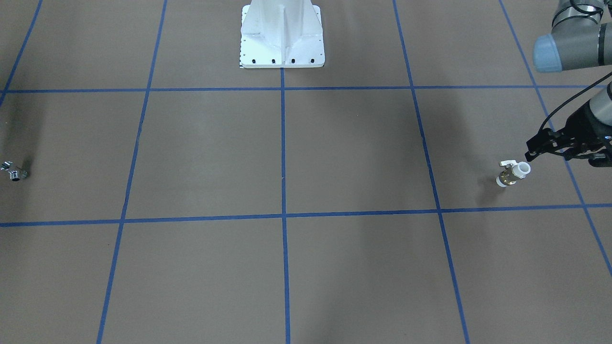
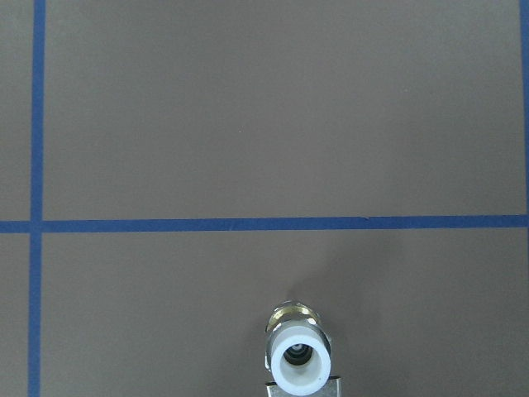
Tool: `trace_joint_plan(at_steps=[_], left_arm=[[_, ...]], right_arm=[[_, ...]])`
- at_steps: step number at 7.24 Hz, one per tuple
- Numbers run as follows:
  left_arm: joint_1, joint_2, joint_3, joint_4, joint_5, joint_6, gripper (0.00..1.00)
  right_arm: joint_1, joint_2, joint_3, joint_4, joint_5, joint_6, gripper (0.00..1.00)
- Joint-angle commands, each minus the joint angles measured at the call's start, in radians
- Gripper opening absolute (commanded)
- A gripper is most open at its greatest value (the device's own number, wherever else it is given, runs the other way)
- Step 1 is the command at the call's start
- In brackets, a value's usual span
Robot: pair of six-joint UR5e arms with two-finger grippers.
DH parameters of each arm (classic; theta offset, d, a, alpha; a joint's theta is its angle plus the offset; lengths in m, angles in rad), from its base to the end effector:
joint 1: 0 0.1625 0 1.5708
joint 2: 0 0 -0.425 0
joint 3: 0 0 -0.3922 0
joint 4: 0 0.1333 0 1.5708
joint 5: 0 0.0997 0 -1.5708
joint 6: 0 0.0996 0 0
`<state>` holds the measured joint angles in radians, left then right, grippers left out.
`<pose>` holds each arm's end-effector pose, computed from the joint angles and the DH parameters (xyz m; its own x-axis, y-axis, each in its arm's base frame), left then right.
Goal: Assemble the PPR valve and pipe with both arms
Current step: 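Lower the left gripper onto the white-and-brass valve and grasp it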
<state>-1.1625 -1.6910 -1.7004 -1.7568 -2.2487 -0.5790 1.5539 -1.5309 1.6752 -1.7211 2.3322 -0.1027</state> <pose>0.1550 -0.5367 0.5157 0.7073 0.0070 -0.7069 0.0324 0.9986 0.0422 0.0561 -0.5054 0.6035 0.7183 -0.1106 0.6869 0.0910 0.9937 0.0648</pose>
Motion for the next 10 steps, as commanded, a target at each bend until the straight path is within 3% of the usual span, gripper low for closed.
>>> trace_joint_plan(at_steps=[1,6,7,10], left_arm=[[0.075,-0.007,0.083,-0.14,0.044,-0.097,1.0],[0.112,-0.003,0.116,-0.142,0.047,-0.093,0.98],[0.112,-0.001,0.117,-0.142,0.047,-0.094,0.87],[0.11,0.005,0.116,-0.135,0.049,-0.088,0.26]], right_arm=[[0.0,-0.002,-0.002,0.0,-0.002,0.0,1.0],[0.0,-0.003,-0.002,0.0,-0.004,0.0,1.0],[0.0,-0.002,-0.002,0.0,-0.004,-0.002,1.0],[0.0,-0.003,-0.002,0.0,-0.005,0.0,1.0]])
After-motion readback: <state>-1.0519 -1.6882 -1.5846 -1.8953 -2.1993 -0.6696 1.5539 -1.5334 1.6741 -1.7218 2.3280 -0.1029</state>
